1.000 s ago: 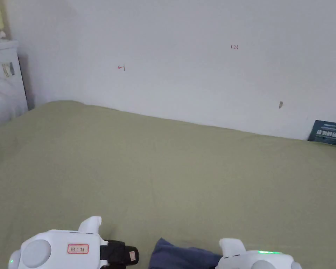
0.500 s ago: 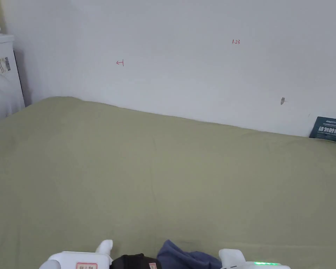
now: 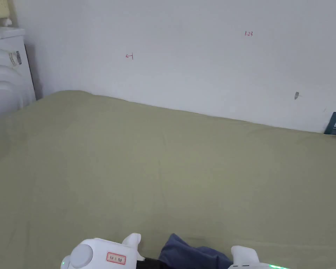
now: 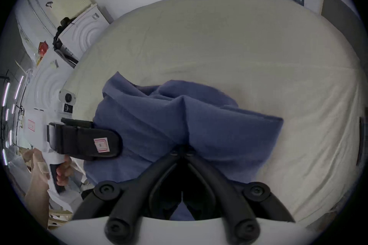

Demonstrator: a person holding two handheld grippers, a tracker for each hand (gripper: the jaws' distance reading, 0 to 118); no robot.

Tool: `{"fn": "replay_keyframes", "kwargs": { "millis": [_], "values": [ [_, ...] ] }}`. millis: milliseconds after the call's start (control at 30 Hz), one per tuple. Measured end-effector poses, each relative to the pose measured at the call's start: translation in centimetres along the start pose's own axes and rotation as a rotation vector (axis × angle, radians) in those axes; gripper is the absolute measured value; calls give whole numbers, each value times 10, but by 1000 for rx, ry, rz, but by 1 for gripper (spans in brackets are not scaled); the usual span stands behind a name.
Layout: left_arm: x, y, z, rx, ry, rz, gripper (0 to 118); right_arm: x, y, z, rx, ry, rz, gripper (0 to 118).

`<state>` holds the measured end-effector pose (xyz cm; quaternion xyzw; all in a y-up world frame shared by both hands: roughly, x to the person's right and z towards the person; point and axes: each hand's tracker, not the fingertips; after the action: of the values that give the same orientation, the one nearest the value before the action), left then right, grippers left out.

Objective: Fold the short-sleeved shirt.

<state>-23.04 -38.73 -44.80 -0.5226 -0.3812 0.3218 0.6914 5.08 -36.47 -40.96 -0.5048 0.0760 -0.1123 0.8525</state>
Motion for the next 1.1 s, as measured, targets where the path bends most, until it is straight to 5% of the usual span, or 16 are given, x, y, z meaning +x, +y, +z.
{"fn": "replay_keyframes", "kwargs": {
  "millis": [267,500,667,833,867,933,1000,1100],
  "values": [
    [-33,60,99,27,152,-120,20,-95,29,36,378,-53,47,0],
    [-95,134,241,25,404,-131,20,-239,51,14,616,-188,125,0],
    [-156,173,348,59,556,-99,20,-311,49,-24,686,-183,132,0],
    [-215,178,430,110,704,33,21,-342,34,-48,693,-91,166,0],
    [-226,178,441,110,717,76,37,-343,31,-53,685,-85,193,0],
    [-268,194,466,133,799,110,108,-342,27,-61,665,-60,193,0],
    [-267,194,470,180,995,91,113,-332,25,-66,633,-17,186,0],
    [-210,174,473,281,902,54,103,-311,25,-59,600,-25,198,0]
  ]
}}
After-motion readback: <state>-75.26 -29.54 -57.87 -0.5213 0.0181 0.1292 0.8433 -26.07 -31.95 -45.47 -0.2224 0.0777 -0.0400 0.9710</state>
